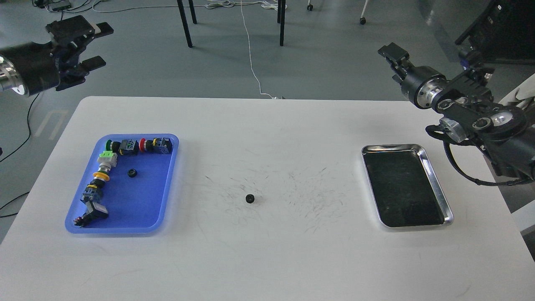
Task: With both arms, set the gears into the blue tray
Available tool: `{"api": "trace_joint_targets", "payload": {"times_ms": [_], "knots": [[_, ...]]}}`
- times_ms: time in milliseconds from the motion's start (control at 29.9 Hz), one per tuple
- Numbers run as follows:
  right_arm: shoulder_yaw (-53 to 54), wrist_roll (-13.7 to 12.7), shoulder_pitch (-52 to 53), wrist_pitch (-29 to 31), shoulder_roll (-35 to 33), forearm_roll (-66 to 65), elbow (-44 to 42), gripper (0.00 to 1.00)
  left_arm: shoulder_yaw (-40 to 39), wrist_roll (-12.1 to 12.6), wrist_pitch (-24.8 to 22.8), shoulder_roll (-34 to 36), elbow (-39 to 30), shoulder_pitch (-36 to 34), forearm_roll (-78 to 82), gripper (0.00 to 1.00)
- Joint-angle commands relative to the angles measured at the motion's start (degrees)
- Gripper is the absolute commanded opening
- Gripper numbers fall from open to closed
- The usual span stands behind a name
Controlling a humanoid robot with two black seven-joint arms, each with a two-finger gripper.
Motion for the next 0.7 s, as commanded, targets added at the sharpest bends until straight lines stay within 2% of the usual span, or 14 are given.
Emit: {"api": "trace_joint_targets", "payload": {"times_ms": [0, 167, 301, 401, 468, 568, 635, 669], "knots": [[2.53, -0.07, -0.65, 0.33, 0.1, 1.72, 0.3, 0.95, 0.59, -0.52, -0.02, -1.52, -0.32, 0.67, 0.93, 0.99], [10.78, -0.16, -3.1, 0.15, 0.19, 1.81, 0.12, 0.95, 8.23, -0.69, -0.02, -1.44, -1.89, 0.23, 0.49, 0.99], [18.08, -1.47, -5.74, 0.06, 0.27, 1.72, 0.21, 0.95, 8.42, -1.39, -0.02, 0.05, -4.09, -0.11, 1.11, 0.99], [21.34, -2.0, -7.15, 0.06, 0.54, 1.72, 0.21, 0.95, 8.85, -4.02, -0.02, 0.84, -9.53, -0.12, 1.63, 0.99], [21.7, -2.0, -8.03, 0.06, 0.63, 1.72, 0.3, 0.95, 10.86, -3.42, -0.02, 1.63, -12.87, 0.93, 5.3, 0.99], [21.79, -2.0, -8.29, -0.37, 0.71, 1.72, 0.56, 0.95, 12.81, -5.52, -0.02, 3.57, -15.16, 0.23, 15.14, 0.99], [21.79, -2.0, -8.38, -0.99, 0.8, 1.72, 0.99, 0.95, 12.9, -6.05, -0.02, 3.92, -18.32, 0.32, 18.32, 0.99], [21.79, -2.0, -8.38, -1.08, 0.8, 1.72, 1.0, 0.95, 13.33, -5.53, -0.02, 3.92, -19.73, 0.41, 19.2, 0.99]]}}
